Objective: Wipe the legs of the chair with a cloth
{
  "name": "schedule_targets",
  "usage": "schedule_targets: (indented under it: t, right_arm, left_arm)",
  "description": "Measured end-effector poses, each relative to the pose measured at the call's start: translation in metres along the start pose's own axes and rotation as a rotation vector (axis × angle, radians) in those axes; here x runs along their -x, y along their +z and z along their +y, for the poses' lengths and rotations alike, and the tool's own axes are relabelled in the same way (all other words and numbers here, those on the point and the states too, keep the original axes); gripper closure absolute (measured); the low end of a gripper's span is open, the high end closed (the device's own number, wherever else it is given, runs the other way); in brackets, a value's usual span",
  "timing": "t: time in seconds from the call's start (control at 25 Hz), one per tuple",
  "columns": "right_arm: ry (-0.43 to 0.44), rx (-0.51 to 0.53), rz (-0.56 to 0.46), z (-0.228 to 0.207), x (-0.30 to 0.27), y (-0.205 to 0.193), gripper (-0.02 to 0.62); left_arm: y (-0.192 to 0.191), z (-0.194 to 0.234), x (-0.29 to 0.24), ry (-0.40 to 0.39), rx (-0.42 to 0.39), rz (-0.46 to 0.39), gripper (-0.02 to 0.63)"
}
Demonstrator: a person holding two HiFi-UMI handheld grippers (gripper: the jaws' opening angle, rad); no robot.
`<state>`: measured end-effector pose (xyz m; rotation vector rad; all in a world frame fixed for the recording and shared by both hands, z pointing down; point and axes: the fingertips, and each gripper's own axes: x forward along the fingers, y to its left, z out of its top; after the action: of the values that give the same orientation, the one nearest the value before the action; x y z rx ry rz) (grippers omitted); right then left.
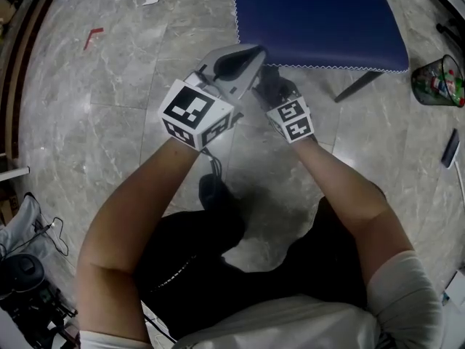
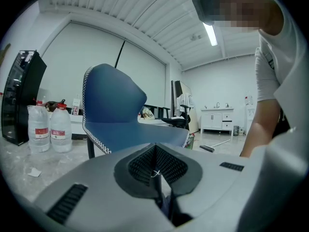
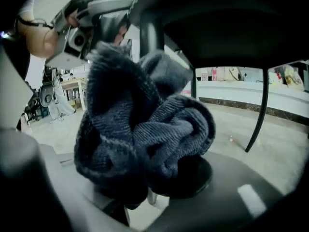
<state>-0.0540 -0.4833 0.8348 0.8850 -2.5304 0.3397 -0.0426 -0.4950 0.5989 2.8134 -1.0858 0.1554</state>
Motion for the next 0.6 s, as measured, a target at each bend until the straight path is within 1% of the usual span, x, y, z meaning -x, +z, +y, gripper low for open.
schedule_targets:
  t: [0.2, 0.32, 0.44, 0.52, 0.6]
  right_arm:
    - [0.007, -0.007, 0.231, -0.003, -0.032, -0.079, 0.414]
    - [0.012, -0.027, 0.319, -0.003, -0.038, -0.107, 0.42]
    - [0.019, -0.02, 0.345, -0.002, -0.035, -0.113, 0.428]
    - [0.017, -0.009, 0.323, -0.003, -0.03, -0.101, 0.434]
    - [0.02, 0.005, 0.276, -0.001, -0.024, -0.08, 0.436]
  left_arm:
    - [-0.001, -0.001, -0.001, -0.017, -0.007, 0.002, 0.6]
    - [-0.001, 0.0, 0.001, -0.021, -0.006, 0.004, 0.6]
    - [-0.001, 0.0, 0.002, -0.02, -0.006, 0.005, 0.6]
    - [-0.001, 0.0, 0.002, -0.017, -0.009, 0.007, 0.6]
    - [-0.001, 0.0, 0.002, -0.012, -0.01, 0.008, 0.6]
